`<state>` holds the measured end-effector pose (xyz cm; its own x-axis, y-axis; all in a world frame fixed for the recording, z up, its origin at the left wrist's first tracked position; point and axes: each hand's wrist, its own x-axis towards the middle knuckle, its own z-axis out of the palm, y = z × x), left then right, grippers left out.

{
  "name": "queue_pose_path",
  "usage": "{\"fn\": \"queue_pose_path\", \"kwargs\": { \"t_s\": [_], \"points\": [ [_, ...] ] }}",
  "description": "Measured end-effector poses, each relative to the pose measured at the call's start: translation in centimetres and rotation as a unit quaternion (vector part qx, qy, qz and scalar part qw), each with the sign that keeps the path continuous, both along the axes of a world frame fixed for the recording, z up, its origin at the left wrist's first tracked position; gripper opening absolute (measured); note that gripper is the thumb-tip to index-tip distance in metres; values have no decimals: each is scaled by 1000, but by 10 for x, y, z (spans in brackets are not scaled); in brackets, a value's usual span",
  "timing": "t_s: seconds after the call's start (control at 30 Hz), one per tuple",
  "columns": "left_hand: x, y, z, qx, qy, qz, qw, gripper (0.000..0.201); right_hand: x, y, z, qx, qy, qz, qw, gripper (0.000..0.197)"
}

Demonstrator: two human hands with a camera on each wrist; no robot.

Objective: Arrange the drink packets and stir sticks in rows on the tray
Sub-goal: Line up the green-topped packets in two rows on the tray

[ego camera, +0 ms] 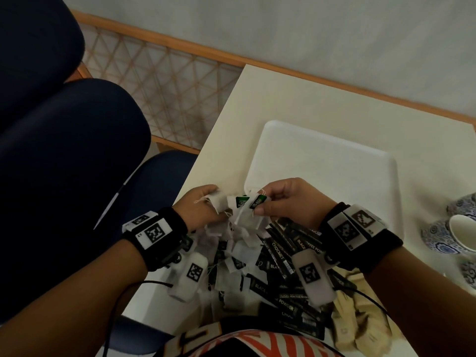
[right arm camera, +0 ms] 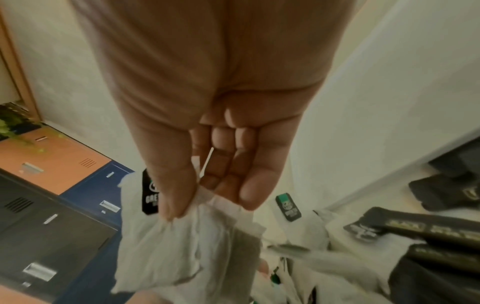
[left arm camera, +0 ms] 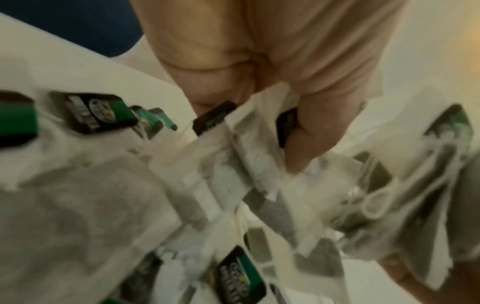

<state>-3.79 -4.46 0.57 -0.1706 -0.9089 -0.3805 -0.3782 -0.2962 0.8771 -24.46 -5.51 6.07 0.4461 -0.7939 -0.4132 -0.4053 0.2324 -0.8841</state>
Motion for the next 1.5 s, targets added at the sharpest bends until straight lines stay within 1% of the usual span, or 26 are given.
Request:
{"fn": "queue_pose_path", "kwargs": {
  "t_s": [0.07,0.13,0.23,0.27,0.3,0.33,0.37,0.4,0.43,0.5,0.6,0.67,0.73,0.77,0.83,0.93,1.0,1.07,1.13,1.2,1.27,1.3,1.37,1.4,1.43,1.5],
  "points": [
    [-2,-5,0,0,48,1,999,48,0,-2,1,21,-11,18,1000,13],
    [-6,-9,2,21,106,-8,994,45,3,-4,0,37,-31,26,998,12],
    [-15,-12,1,35,145,-14,989,35,6,-6,-5,55,-66,8,996,9],
    [-18,-13,0,46,157,-11,986,42,6,-7,-7,61,-79,1,995,10],
    [-20,-15,-2,70,175,-5,982,57,6,-7,-8,70,-92,-4,993,11],
    [-22,-13,1,91,172,1,981,60,6,-8,-8,80,-103,-9,991,12],
    [-24,-14,0,106,167,-6,980,49,6,-8,-9,87,-108,-17,990,11],
    [-28,-15,3,117,169,-9,979,29,5,-9,-11,86,-104,-31,990,8],
    [-29,-16,3,128,172,-4,977,23,5,-10,-13,79,-93,-53,991,8],
    [-32,-18,1,175,202,29,963,32,4,-14,-19,60,-63,-111,990,12],
    [-27,-20,-1,216,237,53,946,32,3,-19,-24,59,-56,-174,981,7],
    [-24,-20,0,229,263,44,936,35,4,-19,-29,62,-54,-186,979,7],
    [-23,-19,-1,230,251,8,940,37,7,-18,-32,64,-53,-189,978,6],
    [-23,-20,-3,221,240,-12,945,30,9,-18,-34,64,-55,-190,978,6],
    [-24,-20,-6,203,222,-22,953,13,11,-17,-35,69,-72,-185,978,8],
    [-23,-23,-9,205,209,-13,956,21,8,-18,-39,70,-85,-147,983,19],
    [-21,-25,-9,205,212,-3,956,17,2,-17,-41,52,-75,-122,988,36],
    [-18,-27,-7,201,213,8,956,9,-5,-15,-43,33,-39,-83,995,46],
    [-16,-28,-5,191,222,10,956,9,-10,-9,-42,9,32,-17,999,54],
    [-16,-29,-1,186,224,4,957,8,-10,-6,-47,-31,100,50,993,59],
    [-17,-30,1,182,225,-1,957,8,-7,-3,-52,-48,116,75,989,58],
    [-18,-31,3,180,227,-2,957,9,-5,-3,-55,-42,106,67,991,52],
    [-17,-32,6,168,235,3,957,9,-3,-4,-58,-28,93,30,995,24],
    [-16,-34,8,159,238,13,958,14,-3,-4,-58,-15,86,9,996,13],
    [-15,-36,10,152,239,28,959,18,-3,-4,-59,-4,78,-6,997,13],
    [-11,-41,16,125,248,56,959,15,-6,-4,-61,-2,79,-14,997,19]
  ]
}}
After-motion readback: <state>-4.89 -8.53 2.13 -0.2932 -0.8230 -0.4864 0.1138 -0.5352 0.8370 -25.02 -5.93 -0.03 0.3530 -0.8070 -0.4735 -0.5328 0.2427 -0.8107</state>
